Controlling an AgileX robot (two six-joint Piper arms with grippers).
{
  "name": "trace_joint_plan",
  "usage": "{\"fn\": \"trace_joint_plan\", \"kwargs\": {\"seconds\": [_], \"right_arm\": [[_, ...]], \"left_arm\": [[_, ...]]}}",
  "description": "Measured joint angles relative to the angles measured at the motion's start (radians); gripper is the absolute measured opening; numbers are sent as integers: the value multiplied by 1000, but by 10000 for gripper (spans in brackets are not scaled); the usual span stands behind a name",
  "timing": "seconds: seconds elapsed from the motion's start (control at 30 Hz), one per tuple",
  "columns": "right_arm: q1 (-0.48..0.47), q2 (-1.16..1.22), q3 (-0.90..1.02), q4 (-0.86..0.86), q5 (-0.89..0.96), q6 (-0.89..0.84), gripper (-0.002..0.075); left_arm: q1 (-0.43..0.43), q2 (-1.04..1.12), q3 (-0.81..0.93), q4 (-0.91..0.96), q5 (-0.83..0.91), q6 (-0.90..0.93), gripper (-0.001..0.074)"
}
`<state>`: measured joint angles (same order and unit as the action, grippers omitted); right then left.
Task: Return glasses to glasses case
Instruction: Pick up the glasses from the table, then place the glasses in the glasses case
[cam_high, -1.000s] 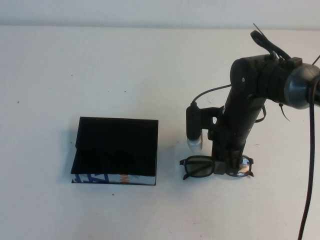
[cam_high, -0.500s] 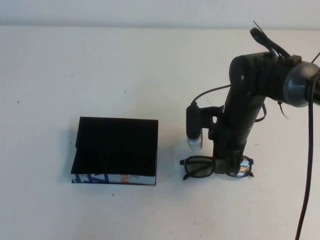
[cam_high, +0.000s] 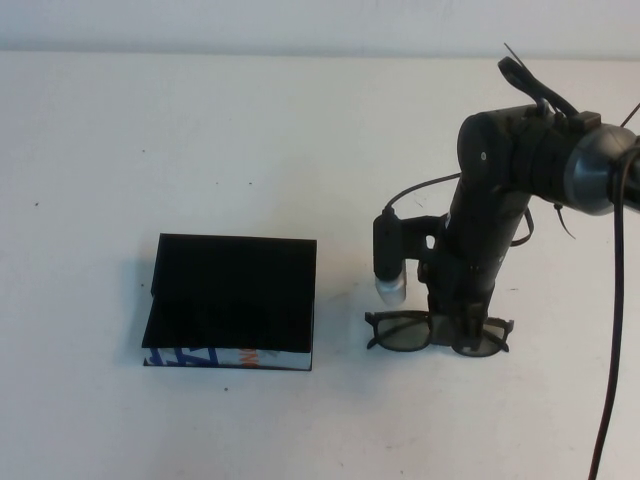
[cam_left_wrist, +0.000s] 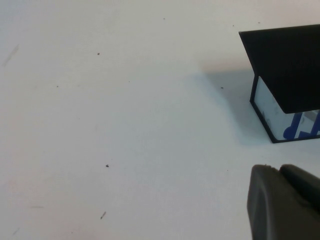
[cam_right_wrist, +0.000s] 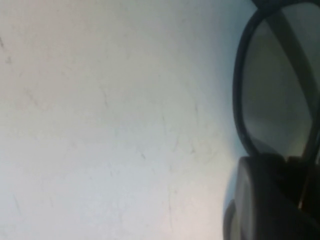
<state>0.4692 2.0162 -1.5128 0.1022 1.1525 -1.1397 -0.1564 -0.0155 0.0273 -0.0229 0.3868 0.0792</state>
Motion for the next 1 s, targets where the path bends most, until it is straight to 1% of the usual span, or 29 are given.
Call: {"fn": "trace_joint_plan", "kwargs": {"seconds": [0.1,0.33,0.5,0.63,0.87,1.0], "right_arm": [[0,0,0,-2,13,6,62],[13,-25,-2,-4,44,82,59],[95,-86,-65,-8,57,160,59],[172,-87,-175,1,66,219,59],[280,54,-385,6,72,297,59],[323,143,-503,2,72,325,59]], "left_arm": [[0,0,0,0,0,0,-4],[0,0,0,0,0,0,-4],[0,0,0,0,0,0,-4],[0,0,0,0,0,0,-4],[0,0,0,0,0,0,-4],[0,0,0,0,0,0,-4]]}}
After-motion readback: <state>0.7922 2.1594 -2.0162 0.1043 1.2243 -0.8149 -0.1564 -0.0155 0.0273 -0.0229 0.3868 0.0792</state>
